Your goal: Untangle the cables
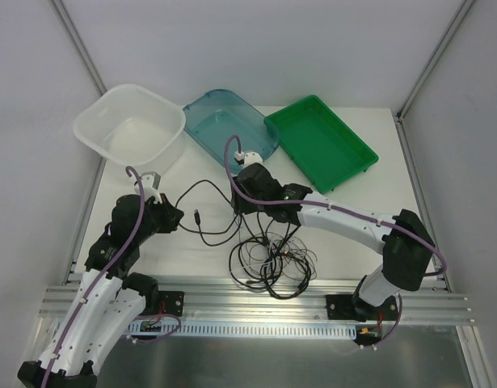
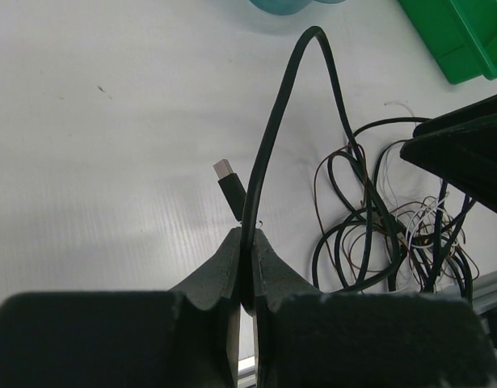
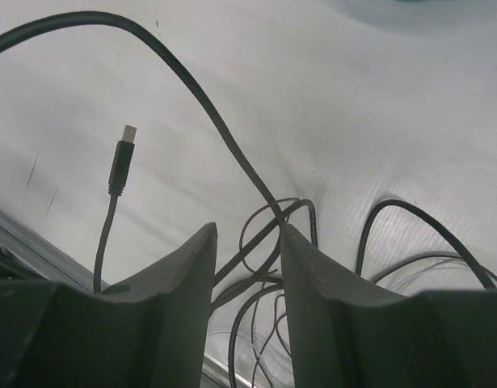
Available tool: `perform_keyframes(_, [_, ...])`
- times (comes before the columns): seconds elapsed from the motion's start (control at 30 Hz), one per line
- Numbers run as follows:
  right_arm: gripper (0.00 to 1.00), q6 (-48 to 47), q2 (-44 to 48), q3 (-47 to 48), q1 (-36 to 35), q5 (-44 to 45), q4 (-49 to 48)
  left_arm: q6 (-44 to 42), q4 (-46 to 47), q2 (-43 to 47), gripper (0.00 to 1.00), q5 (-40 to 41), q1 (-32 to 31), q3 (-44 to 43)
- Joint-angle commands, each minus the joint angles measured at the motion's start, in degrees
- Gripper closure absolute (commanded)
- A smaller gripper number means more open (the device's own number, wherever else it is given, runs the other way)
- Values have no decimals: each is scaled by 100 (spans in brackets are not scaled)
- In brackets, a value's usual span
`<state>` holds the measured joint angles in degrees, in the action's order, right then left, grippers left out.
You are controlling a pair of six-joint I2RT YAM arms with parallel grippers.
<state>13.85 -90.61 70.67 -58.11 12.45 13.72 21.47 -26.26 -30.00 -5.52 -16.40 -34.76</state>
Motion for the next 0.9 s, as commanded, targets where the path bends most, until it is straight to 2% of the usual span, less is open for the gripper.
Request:
perform_keyframes(0.0, [60, 636, -273, 289, -60, 223, 34, -56, 227, -32, 100, -133, 41, 13])
perform_keyframes(0.17, [69, 874, -528, 464, -166, 460, 280, -91, 227, -199, 100, -327, 49, -22])
perform_keyframes(0.43, [72, 1094, -976, 728, -298, 583, 640, -100, 227, -226, 100, -424, 50, -22])
perform_keyframes(0.67, [82, 1261, -1170, 869, -342, 934, 1036, -91, 227, -199, 100, -424, 50, -22])
perform_keyframes(0.87, [83, 1375, -1214, 992, -359, 1198, 1371, -100, 227, -199, 100, -432, 41, -22])
